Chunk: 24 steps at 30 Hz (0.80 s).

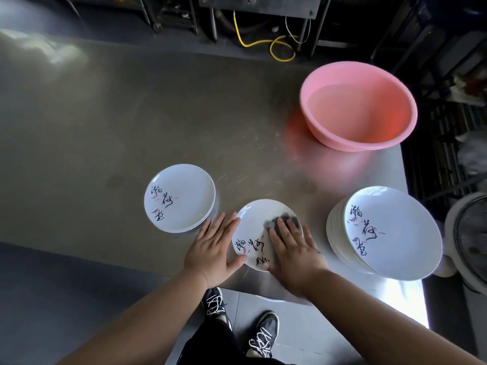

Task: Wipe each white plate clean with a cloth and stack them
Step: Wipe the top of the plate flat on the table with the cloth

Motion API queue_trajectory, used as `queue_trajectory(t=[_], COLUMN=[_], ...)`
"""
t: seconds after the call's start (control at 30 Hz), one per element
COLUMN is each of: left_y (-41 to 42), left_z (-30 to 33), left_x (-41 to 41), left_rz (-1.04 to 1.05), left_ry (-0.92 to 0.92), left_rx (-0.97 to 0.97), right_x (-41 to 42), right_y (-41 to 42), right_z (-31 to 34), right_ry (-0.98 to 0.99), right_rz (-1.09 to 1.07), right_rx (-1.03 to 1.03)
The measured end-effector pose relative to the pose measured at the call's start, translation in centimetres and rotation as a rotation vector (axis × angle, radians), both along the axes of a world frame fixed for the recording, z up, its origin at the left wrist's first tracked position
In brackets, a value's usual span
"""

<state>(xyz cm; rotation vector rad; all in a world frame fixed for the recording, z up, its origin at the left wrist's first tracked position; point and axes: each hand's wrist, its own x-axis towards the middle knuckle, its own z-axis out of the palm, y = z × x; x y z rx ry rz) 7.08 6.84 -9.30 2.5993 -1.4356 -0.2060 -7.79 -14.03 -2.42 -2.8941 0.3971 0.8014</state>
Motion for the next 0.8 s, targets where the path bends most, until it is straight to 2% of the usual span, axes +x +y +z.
queue_trajectory(t=[0.07,0.2,0.4,0.5,0.63,0.73,0.8], left_y=[0.1,0.0,0.0,0.0,0.1,0.0,0.0], left_z=[0.0,0.0,-0.4,-0.7,-0.9,-1.0,-1.0], left_x=[0.0,0.1,0.0,0.2,0.3,0.3,0.3], left_rz=[-0.001,0.003,0.01,0.022,0.024,0.022,0.02], left_ry=[-0.003,0.006,0.008,0.017,0.014,0.017,0.017], left_rx=[0.001,-0.028,-0.029,-0.027,0.001,-0.012,-0.015], right_x=[-0.7,-5.1,-0.5,1.7,-1.0,-3.3,-2.5], right_y=[0.9,3.1,-1.5,-3.0,0.0,2.2,1.6], right_z=[0.1,1.0,-0.3,-1.3,-1.3,-1.2,-1.3], right_ry=[-0.006,-0.079,-0.085,-0.102,-0.12,-0.045,-0.077], right_rz=[-0.02,0.095,-0.077,-0.105,-0.248,-0.28,-0.292], right_rx=[0.04,0.078,-0.036,-0.002,0.05,0.089,0.091])
